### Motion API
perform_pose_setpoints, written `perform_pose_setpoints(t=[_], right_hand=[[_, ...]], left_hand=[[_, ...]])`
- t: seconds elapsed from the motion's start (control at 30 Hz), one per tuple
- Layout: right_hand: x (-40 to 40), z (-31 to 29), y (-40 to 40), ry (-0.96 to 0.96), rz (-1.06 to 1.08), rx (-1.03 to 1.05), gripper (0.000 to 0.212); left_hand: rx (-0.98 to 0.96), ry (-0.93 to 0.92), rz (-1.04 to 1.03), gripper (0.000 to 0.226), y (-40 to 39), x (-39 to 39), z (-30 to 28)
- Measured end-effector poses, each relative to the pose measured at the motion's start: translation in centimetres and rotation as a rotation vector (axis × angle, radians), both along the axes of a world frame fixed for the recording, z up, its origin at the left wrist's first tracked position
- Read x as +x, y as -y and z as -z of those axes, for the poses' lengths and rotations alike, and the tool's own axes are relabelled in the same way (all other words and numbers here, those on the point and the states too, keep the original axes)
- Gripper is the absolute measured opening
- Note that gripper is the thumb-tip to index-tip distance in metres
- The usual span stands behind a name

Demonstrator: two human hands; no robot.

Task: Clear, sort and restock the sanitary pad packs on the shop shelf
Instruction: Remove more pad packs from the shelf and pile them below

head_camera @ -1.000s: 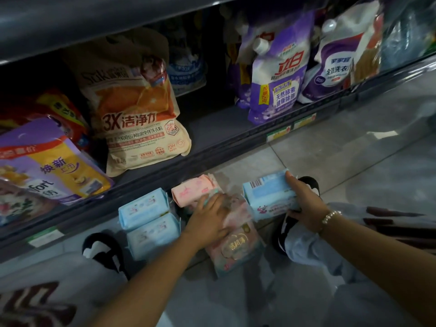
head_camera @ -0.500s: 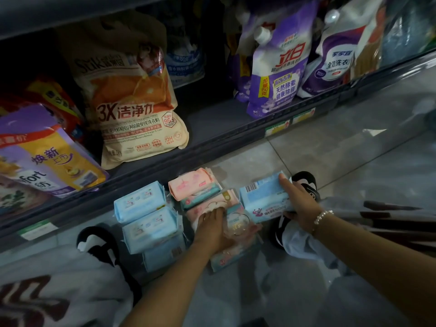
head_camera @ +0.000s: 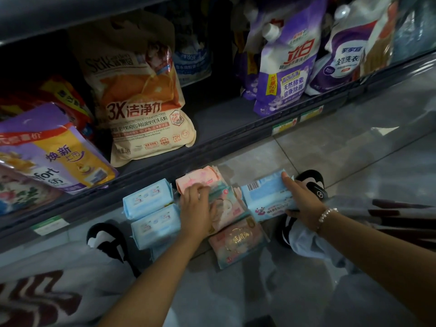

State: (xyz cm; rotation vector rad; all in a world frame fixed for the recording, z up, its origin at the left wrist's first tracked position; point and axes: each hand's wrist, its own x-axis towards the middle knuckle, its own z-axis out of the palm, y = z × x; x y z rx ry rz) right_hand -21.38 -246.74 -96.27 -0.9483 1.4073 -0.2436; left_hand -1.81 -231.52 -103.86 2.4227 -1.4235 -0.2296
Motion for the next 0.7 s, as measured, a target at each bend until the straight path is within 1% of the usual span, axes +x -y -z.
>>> perform_pose_setpoints(t=[0.03, 0.07, 0.13, 0.2, 0.27, 0.33, 0.4, 0.47, 0.57, 0.6, 0.7], right_hand=[[0.2, 0.0, -0.2, 0.006, 0.004, 0.008, 0.039], [0.3, 0.2, -0.3, 0.007, 0.008, 0.015, 0.039], [0.7, 0.5, -0.6, -0.009, 0.009, 0.023, 0.041], [0.9, 0.7, -0.7, -0.018, -0.001, 0.024, 0.043], [1.0, 0.9, -0.7, -0.024, -0.021, 0.028, 0.043], [0.9, 1.1, -0.4, -0.029, -0.028, 0.033, 0.045], [0.7, 1.3, -0.2, -0.044, -0.029, 0.031, 0.047], [0.6, 1.5, -0.1, -0.049, -0.032, 0.030, 0.047], [0.4, 1.6, 0.1, -0.039, -0.021, 0.032, 0.048], [0.3, 1.7, 0.1, -0.037, -0.015, 0.032, 0.048], [0.1, 1.7, 0.1, -0.026, -0.022, 0.041, 0.048]], left_hand=[[-0.038, -0.001, -0.064, 0.048, 0.5, 0.3, -0.4], [-0.026, -0.019, -0.109, 0.050, 1.1, 0.8, -1.0], [0.085, -0.057, -0.145, 0.058, 2.2, 2.0, -1.3], [0.216, -0.051, -0.121, 0.066, 2.8, 3.3, -0.9], [0.290, 0.006, -0.067, 0.069, 3.0, 4.5, -0.4], [0.334, 0.026, -0.031, 0.069, 3.2, 5.3, -0.3], [0.360, -0.005, -0.011, 0.064, 3.6, 5.7, -0.4], [0.352, -0.098, 0.001, 0.060, 3.9, 6.3, -0.5], [0.275, -0.395, -0.048, 0.061, 4.5, 7.2, -0.7], [0.258, -0.457, -0.052, 0.060, 4.7, 7.4, -0.9], [0.285, -0.505, -0.037, 0.054, 5.2, 7.7, -1.2]])
